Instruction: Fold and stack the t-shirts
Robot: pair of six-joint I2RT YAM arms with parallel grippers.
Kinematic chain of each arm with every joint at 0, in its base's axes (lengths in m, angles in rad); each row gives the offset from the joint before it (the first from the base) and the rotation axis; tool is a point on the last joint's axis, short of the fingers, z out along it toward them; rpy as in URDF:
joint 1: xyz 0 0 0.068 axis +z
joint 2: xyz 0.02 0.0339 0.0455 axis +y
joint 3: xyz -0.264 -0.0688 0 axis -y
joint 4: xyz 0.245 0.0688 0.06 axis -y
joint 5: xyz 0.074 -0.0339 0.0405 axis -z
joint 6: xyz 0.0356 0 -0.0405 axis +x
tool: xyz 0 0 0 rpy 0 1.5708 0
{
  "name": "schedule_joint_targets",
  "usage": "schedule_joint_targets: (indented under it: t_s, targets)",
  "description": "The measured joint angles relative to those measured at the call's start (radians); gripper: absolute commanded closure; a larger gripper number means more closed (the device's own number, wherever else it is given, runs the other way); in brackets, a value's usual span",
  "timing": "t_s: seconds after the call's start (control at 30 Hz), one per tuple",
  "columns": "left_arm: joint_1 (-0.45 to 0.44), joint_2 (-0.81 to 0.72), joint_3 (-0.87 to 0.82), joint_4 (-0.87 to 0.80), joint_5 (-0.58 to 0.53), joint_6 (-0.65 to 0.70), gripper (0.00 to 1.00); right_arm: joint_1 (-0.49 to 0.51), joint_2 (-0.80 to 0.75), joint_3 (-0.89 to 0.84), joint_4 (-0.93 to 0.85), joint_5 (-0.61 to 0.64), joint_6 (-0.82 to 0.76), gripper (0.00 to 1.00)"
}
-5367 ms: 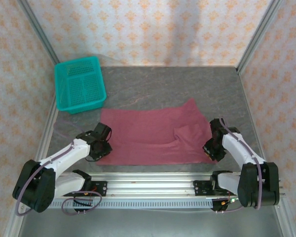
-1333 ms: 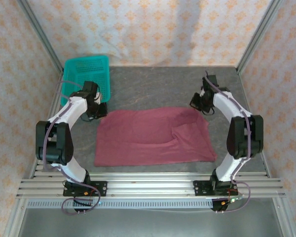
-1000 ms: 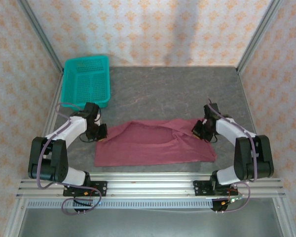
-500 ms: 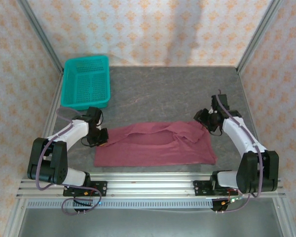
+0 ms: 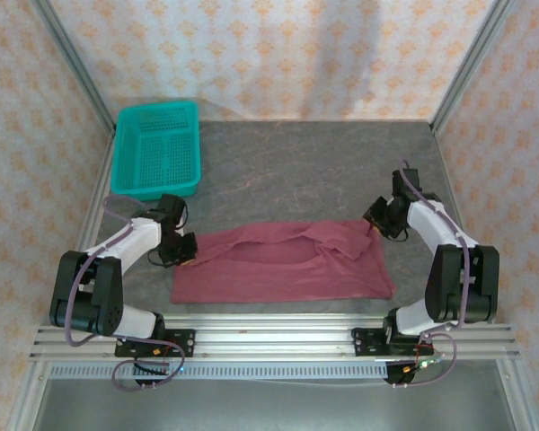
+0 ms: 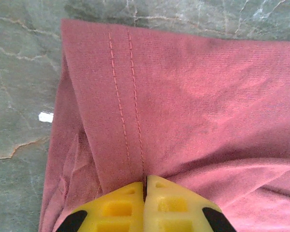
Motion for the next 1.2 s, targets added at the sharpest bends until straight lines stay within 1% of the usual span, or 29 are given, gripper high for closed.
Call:
schedule_joint_targets:
  t_s: [0.1, 0.27, 0.67, 0.77, 0.87, 1.1, 1.2]
  targets:
    - [0.000, 0.000, 0.000, 0.000, 0.000, 0.000, 1.00, -0.002, -0.010, -0.072, 0.002, -0.021, 0.001, 0.69]
    - [0.000, 0.000, 0.000, 0.002, 0.000, 0.000, 1.00, -0.002, -0.010, -0.129, 0.019, -0.035, 0.000, 0.70]
    - [0.000, 0.000, 0.000, 0.008, 0.000, 0.001, 1.00, -0.002, -0.013, -0.142, 0.069, -0.032, -0.013, 0.70]
    - [0.000, 0.000, 0.000, 0.010, 0.000, 0.001, 1.00, -0.003, -0.009, -0.142, 0.088, -0.029, -0.021, 0.71]
    - [0.000, 0.000, 0.000, 0.011, 0.000, 0.001, 1.00, -0.003, 0.007, -0.142, 0.101, -0.026, -0.031, 0.77]
    - [0.000, 0.000, 0.000, 0.011, 0.000, 0.001, 1.00, -0.006, 0.022, -0.140, 0.107, -0.023, -0.045, 0.98]
    - [0.000, 0.000, 0.003, 0.010, 0.000, 0.000, 1.00, -0.006, 0.022, -0.126, 0.100, -0.024, -0.053, 1.00]
